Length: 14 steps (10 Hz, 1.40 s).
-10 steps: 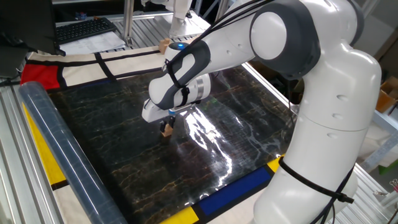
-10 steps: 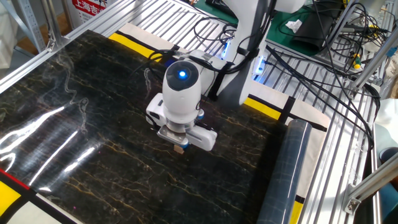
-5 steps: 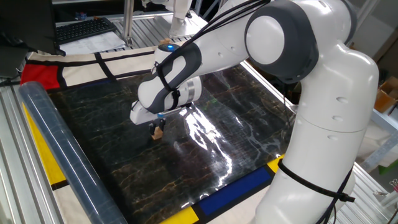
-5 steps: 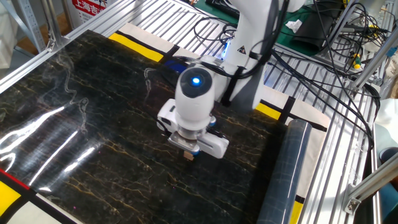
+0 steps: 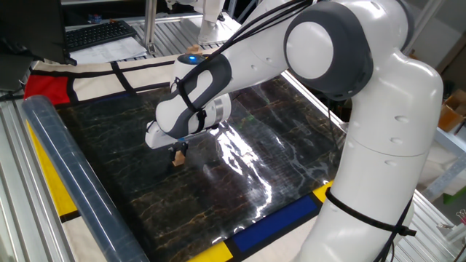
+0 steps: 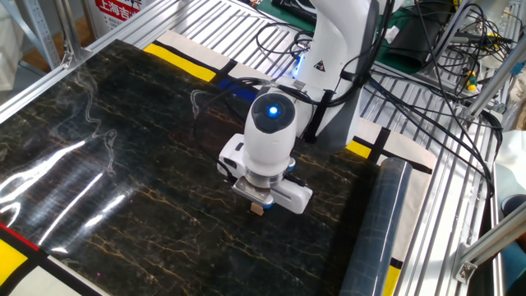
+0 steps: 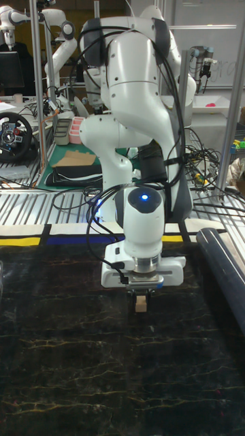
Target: Hold a small block with the gripper and sweep it from left to right on the table
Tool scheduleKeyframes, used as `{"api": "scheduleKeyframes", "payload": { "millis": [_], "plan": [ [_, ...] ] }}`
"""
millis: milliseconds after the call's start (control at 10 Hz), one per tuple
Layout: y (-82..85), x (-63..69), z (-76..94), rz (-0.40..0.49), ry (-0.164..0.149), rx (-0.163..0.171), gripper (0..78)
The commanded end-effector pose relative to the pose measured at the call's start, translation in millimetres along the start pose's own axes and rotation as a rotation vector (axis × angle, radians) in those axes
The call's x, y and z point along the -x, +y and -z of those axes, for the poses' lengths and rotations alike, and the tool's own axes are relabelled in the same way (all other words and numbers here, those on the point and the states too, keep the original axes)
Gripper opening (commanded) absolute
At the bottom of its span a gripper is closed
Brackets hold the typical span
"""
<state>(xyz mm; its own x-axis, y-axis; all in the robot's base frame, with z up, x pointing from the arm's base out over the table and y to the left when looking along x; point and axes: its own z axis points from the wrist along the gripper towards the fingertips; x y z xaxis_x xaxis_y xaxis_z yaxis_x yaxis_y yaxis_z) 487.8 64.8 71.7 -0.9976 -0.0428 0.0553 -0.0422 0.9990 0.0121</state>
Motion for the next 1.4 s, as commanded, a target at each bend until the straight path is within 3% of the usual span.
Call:
{"api": "scheduleKeyframes", "payload": {
  "millis": [100,400,900,1200,1400],
  "plan": [
    [-4.5,-2.9,-4.6,0.008,0.005,-0.001,1.2],
    [-21.4,-2.3,-8.8,0.032,-0.004,-0.001,1.2],
    [-58.7,11.0,-3.7,0.095,-0.012,-0.011,1.2],
    [-57.5,11.1,-5.3,0.096,-0.012,-0.007,1.2],
    [-43.8,9.2,-6.4,0.082,-0.012,-0.003,1.2]
  ]
}}
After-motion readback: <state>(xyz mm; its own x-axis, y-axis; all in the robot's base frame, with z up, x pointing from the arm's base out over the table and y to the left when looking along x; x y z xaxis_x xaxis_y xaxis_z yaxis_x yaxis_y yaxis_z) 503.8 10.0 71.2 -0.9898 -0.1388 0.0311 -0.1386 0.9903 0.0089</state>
